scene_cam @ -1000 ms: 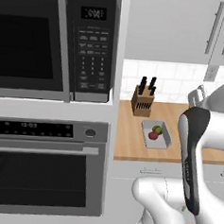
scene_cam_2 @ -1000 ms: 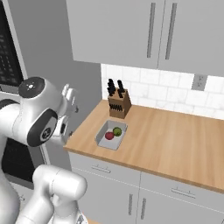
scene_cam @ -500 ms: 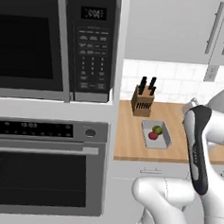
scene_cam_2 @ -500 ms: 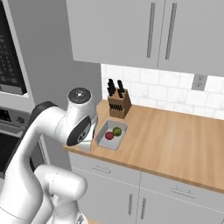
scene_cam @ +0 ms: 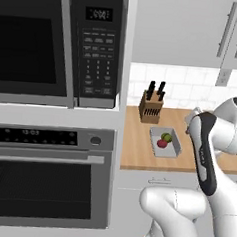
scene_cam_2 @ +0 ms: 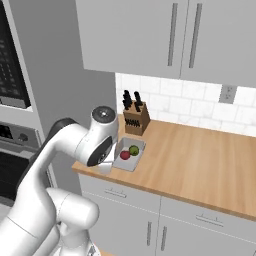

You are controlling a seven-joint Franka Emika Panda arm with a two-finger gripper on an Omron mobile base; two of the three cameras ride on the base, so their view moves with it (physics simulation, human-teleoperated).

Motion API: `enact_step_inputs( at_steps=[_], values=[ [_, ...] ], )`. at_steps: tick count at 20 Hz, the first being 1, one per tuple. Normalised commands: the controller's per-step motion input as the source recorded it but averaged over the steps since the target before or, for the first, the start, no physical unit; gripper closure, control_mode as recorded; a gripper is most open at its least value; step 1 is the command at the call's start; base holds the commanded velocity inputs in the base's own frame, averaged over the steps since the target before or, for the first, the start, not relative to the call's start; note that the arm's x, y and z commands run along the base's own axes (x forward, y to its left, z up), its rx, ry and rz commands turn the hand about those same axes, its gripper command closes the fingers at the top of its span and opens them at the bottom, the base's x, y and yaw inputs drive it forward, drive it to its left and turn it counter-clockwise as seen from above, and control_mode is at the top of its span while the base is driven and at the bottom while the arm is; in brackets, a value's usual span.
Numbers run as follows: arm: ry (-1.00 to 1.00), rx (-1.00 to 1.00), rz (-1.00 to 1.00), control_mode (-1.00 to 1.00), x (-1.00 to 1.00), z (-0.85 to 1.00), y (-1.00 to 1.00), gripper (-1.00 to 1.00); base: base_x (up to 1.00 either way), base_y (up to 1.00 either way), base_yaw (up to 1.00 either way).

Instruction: Take the meat container that has the shrimp and place it on the second highest rack of the freezer. Then take the vegetable container that has the tomato and lime and place it on the highest rack of the freezer.

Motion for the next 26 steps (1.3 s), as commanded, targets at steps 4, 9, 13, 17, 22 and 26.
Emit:
enact_step_inputs(
  at_steps=[4,9,13,17,22,26],
  values=[
    [0.1,0.01,0.02,-1.0,0.13,-0.53,0.03,-1.0,0.0,0.0,0.0],
    [0.08,0.07,0.04,-1.0,0.01,-0.35,-0.11,-1.0,0.0,0.0,0.0],
    [0.12,0.05,0.0,-1.0,0.0,-0.33,0.0,-1.0,0.0,0.0,0.0],
    [0.18,0.04,0.01,-1.0,0.05,-0.21,0.0,-1.0,0.0,0.0,0.0],
    [0.03,0.0,0.0,-1.0,0.09,-0.01,0.03,-1.0,0.0,0.0,0.0],
    [0.0,0.0,0.0,-1.0,0.17,0.0,0.18,-1.0,0.0,0.0,0.0]
  ],
)
